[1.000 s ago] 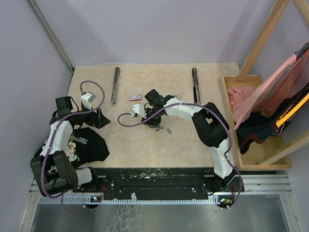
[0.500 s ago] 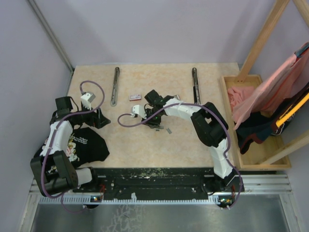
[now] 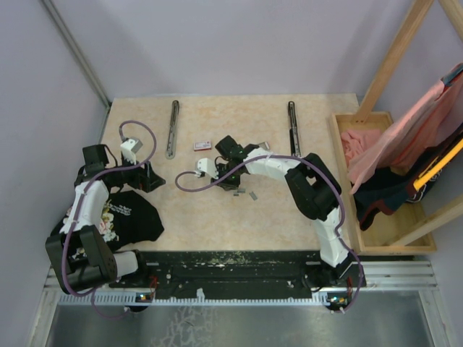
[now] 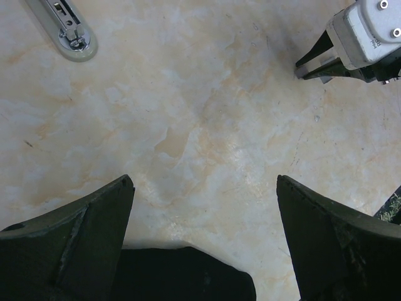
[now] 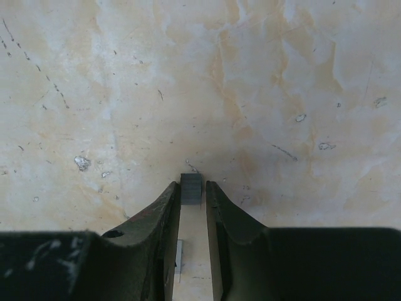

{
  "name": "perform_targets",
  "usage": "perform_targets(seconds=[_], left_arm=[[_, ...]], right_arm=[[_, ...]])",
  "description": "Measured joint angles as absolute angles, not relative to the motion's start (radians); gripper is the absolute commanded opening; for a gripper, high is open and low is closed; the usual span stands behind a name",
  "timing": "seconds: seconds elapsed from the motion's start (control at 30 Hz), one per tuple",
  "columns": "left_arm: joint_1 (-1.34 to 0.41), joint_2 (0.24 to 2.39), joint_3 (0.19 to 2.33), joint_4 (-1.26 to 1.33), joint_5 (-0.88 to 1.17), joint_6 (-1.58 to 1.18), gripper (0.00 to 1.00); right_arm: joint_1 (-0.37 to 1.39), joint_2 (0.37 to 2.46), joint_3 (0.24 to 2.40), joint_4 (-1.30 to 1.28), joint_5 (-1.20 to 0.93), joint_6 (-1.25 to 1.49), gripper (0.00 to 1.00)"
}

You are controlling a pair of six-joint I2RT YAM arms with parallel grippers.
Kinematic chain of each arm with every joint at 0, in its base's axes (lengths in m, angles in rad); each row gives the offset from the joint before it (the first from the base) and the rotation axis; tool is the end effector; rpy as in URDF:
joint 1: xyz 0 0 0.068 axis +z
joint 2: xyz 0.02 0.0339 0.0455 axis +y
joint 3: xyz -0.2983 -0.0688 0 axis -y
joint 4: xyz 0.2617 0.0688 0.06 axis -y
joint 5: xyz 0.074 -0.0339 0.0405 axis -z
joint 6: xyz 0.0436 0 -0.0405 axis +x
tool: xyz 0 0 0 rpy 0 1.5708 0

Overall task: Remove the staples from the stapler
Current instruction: Pick up the staple from the center of the board.

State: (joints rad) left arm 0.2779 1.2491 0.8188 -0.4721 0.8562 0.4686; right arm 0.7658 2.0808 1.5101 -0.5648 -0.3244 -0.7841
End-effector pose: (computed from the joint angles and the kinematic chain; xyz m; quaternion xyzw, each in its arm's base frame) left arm 0.2515 0.0375 0.2614 0.2174 0.8426 -0.2564 0.4209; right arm 0.3269 0.3336 0.1784 -0.6991 0.6640 0.1557 0.2145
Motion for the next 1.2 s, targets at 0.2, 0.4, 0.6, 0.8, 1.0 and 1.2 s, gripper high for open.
perform_targets(seconds=[0.2, 0.4, 0.6, 0.8, 1.0, 1.2], left_arm=[[0.278, 1.249, 0.819, -0.472, 0.858, 0.469, 1.00], [0.278, 1.249, 0.819, -0.472, 0.858, 0.469, 1.00], [0.281, 1.249, 0.819, -0.472, 0.858, 0.469, 1.00], [0.282, 1.249, 0.819, -0.472, 0.858, 0.469, 1.00], [0.282, 1.250, 0.819, -0.472, 0.858, 0.469, 1.00], [0.282, 1.256, 0.819, -0.473, 0.858, 0.469, 1.00]], right_arm=[[0.768, 2.081, 1.507, -0.555, -0.326, -0.783, 0.20], [0.768, 2.081, 1.505, -0.543, -0.324, -0.773, 0.18], [0.763, 2.080, 1.505, -0.538, -0.323, -0.754, 0.15], [0.756, 2.080, 1.505, -0.535, -0.329, -0.733, 0.13], [0.732, 2.080, 1.505, -0.535, -0.349, -0.696, 0.13], [0.683, 2.068, 1.508, -0.530, -0.361, -0.643, 0.13]])
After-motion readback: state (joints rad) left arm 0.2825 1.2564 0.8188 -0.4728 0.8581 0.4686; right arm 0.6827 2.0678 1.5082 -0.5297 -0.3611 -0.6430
